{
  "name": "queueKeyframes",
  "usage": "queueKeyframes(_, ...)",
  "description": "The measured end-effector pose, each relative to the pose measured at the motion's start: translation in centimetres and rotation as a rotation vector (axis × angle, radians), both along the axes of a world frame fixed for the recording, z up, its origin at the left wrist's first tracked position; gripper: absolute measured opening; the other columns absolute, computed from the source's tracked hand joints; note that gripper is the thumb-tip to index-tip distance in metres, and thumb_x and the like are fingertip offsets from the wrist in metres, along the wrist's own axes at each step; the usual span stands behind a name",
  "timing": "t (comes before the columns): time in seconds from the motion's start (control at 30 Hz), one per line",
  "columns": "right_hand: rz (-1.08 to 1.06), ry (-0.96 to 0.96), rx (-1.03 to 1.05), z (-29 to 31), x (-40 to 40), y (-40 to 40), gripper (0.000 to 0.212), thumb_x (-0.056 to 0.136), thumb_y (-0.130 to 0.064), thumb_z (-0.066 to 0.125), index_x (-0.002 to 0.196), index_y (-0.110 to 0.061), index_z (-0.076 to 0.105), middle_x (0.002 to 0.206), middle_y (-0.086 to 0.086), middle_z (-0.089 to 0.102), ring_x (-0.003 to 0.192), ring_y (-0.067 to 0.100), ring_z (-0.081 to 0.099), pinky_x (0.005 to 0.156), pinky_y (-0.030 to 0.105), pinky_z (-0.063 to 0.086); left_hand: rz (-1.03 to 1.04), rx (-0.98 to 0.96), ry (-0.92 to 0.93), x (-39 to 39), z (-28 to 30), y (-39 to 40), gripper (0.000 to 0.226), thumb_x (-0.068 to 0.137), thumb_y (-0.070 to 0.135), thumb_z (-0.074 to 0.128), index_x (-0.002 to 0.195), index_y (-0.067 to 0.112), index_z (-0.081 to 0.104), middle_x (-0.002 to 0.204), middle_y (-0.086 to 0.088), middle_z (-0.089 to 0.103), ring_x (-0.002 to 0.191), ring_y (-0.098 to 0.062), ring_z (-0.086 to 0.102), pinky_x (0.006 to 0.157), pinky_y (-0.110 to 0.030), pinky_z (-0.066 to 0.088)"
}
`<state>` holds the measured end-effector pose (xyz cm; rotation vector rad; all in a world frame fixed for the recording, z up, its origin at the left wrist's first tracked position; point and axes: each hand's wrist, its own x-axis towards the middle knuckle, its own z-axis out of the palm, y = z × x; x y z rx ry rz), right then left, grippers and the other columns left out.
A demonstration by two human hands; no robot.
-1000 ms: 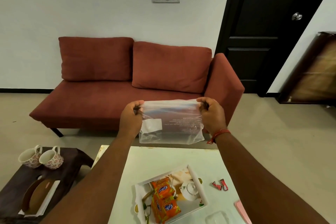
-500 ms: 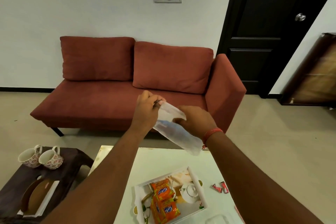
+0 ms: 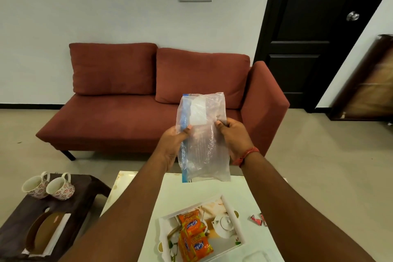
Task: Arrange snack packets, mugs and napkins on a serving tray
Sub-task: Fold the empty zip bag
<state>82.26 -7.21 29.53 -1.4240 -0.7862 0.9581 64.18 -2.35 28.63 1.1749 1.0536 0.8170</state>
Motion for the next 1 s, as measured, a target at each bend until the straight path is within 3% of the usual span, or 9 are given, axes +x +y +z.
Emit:
queueKeyframes(0.13, -0.038, 0.001, -0.017, -0.6, 0.1, -0.3, 0.014, 0.097, -0.014, 0.059, 0.096, -0.01, 0.073, 0.098, 0.011, 0.073, 0.087, 0.022, 0.064, 0.093, 0.055, 0.053, 0.079, 0.055, 0.11, -0.2, -0.3, 0.9, 0.022, 0.093, 0.024, 0.067, 0.111, 0.012, 0.069, 0.11, -0.01, 0.071, 0.099, -0.03, 0.068, 0.081, -0.043, 0.061)
queueKeyframes(0.2, -0.021, -0.022, -0.02, -0.5, 0.2, -0.5, 0.015, 0.097, -0.016, 0.059, 0.097, -0.009, 0.072, 0.098, 0.011, 0.074, 0.087, 0.022, 0.065, 0.092, 0.054, 0.054, 0.091, 0.062, 0.124, -0.2, -0.4, 1.0, 0.016, 0.094, 0.023, 0.066, 0.108, 0.016, 0.07, 0.107, -0.007, 0.072, 0.097, -0.03, 0.069, 0.075, -0.04, 0.063)
queueKeyframes(0.27, 0.061, 0.025, -0.008, -0.2, 0.2, -0.8, 0.017, 0.094, -0.02, 0.065, 0.105, -0.009, 0.07, 0.104, 0.012, 0.074, 0.092, 0.026, 0.07, 0.089, 0.053, 0.056, 0.112, 0.05, 0.121, -0.3, -0.3, 1.1, 0.013, 0.094, 0.024, 0.065, 0.106, 0.019, 0.07, 0.104, -0.005, 0.073, 0.096, -0.029, 0.07, 0.08, -0.047, 0.062)
queueKeyframes(0.4, 0.249, 0.127, -0.028, 0.4, 0.7, -1.3, 0.035, 0.083, -0.013, 0.077, 0.116, -0.012, 0.065, 0.106, 0.01, 0.075, 0.096, 0.031, 0.072, 0.08, 0.048, 0.06, 0.005, 0.068, 0.129, -0.6, 0.3, 1.0, 0.027, 0.092, 0.029, 0.068, 0.115, 0.017, 0.064, 0.11, -0.006, 0.072, 0.099, -0.03, 0.07, 0.085, -0.051, 0.06)
queueKeyframes(0.53, 0.191, 0.101, -0.018, 0.5, 0.7, -1.1, 0.032, 0.082, 0.002, 0.073, 0.113, -0.003, 0.065, 0.106, 0.021, 0.072, 0.095, 0.038, 0.07, 0.083, 0.053, 0.058, -0.168, 0.105, 0.141, -0.3, 1.1, 0.7, 0.049, 0.083, 0.028, 0.077, 0.128, 0.019, 0.059, 0.118, -0.007, 0.07, 0.105, -0.027, 0.069, 0.088, -0.048, 0.059)
queueKeyframes(0.63, 0.194, 0.1, 0.008, 0.3, 0.7, -1.0, 0.027, 0.084, 0.012, 0.064, 0.106, -0.004, 0.068, 0.102, 0.021, 0.072, 0.094, 0.039, 0.068, 0.084, 0.055, 0.057, -0.168, 0.13, 0.095, -0.5, 1.1, 0.8, 0.046, 0.083, 0.022, 0.076, 0.127, 0.022, 0.061, 0.115, -0.005, 0.072, 0.103, -0.024, 0.07, 0.085, -0.045, 0.059)
queueKeyframes(0.8, 0.217, 0.142, 0.035, 0.0, 0.9, -1.0, 0.029, 0.087, 0.013, 0.055, 0.104, -0.005, 0.071, 0.103, 0.019, 0.074, 0.095, 0.038, 0.07, 0.082, 0.053, 0.059, -0.109, 0.07, -0.034, -0.8, 0.4, 1.0, 0.015, 0.094, 0.009, 0.063, 0.101, 0.02, 0.069, 0.088, 0.0, 0.075, 0.078, -0.02, 0.071, 0.064, -0.037, 0.06)
queueKeyframes(0.9, 0.241, 0.223, 0.063, -0.2, 1.0, -1.0, 0.027, 0.088, 0.012, 0.055, 0.106, -0.001, 0.071, 0.103, 0.02, 0.073, 0.094, 0.039, 0.07, 0.081, 0.052, 0.059, -0.086, 0.027, -0.114, -0.6, 0.5, 0.9, 0.02, 0.096, 0.011, 0.058, 0.086, 0.021, 0.072, 0.077, 0.002, 0.073, 0.065, -0.015, 0.069, 0.057, -0.034, 0.059)
queueKeyframes(1.0, 0.276, 0.305, 0.066, 0.0, 1.2, -1.1, 0.025, 0.085, 0.009, 0.06, 0.107, 0.002, 0.071, 0.109, 0.024, 0.071, 0.098, 0.043, 0.068, 0.086, 0.058, 0.056, -0.036, -0.026, -0.133, 0.0, 0.9, 1.0, 0.048, 0.099, 0.008, 0.049, 0.062, 0.023, 0.075, 0.059, 0.005, 0.068, 0.05, -0.011, 0.064, 0.047, -0.026, 0.055)
